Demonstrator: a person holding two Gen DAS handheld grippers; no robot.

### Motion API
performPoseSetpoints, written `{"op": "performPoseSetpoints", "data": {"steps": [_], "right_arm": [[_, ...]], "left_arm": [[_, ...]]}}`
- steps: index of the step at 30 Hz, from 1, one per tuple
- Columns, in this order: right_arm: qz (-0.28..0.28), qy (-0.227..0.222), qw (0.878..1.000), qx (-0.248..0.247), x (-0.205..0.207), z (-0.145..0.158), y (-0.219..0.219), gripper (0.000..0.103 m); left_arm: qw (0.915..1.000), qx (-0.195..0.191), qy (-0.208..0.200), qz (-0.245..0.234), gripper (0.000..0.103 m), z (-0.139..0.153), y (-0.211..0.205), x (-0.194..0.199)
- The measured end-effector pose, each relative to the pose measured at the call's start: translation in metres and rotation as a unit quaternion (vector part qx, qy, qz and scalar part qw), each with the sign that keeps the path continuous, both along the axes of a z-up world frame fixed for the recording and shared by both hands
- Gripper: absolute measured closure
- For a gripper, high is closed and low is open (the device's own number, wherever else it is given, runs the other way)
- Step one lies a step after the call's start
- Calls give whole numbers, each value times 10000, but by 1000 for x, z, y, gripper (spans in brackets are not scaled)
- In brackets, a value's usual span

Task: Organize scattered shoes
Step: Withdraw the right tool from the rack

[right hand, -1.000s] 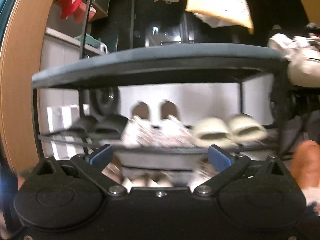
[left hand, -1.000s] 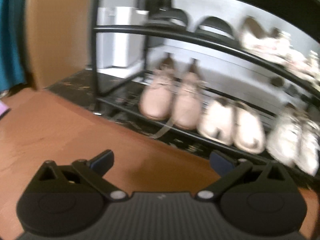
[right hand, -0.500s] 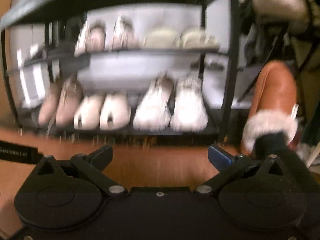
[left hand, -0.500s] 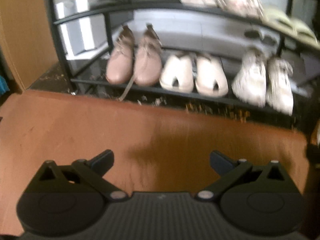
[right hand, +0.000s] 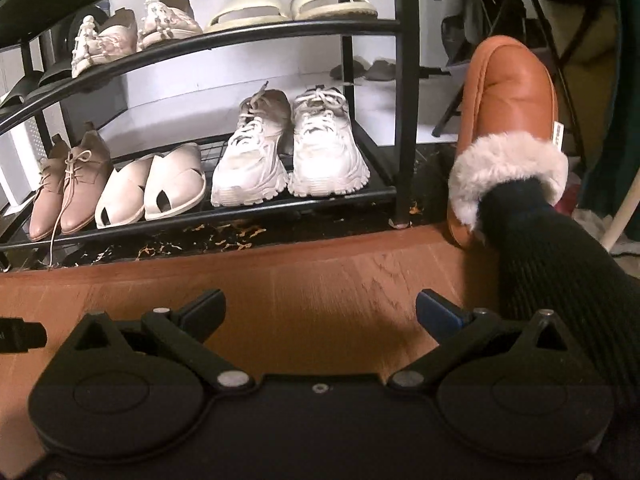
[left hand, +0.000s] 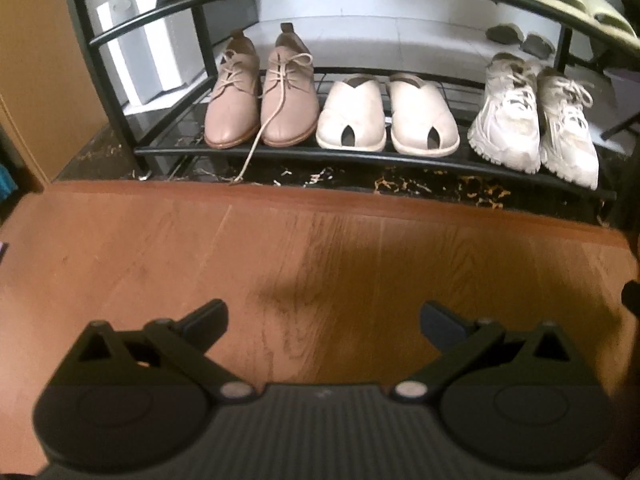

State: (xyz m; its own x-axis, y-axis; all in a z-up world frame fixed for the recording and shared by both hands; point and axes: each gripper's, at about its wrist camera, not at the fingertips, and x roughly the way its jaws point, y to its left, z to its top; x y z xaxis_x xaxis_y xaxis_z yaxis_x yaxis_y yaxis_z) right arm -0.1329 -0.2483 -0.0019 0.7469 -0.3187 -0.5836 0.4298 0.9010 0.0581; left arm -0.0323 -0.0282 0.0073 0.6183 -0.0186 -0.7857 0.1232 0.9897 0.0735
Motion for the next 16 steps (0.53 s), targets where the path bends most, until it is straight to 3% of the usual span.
{"op": "performPoseSetpoints", "data": {"steps": [6,12,16], "right_arm": [[279,-34,9995,-129,3,3,6,0],[251,-29,9997,-11,3,3,2,0],[110,-17,9999,92,2,3,-4,0]], "left_arm": [[9998,-143,110,13,1,-3,5,3],[9991,-327,-270,58,3,3,12,-3],[9982,-471,-309,202,6,4,18,-3]]}}
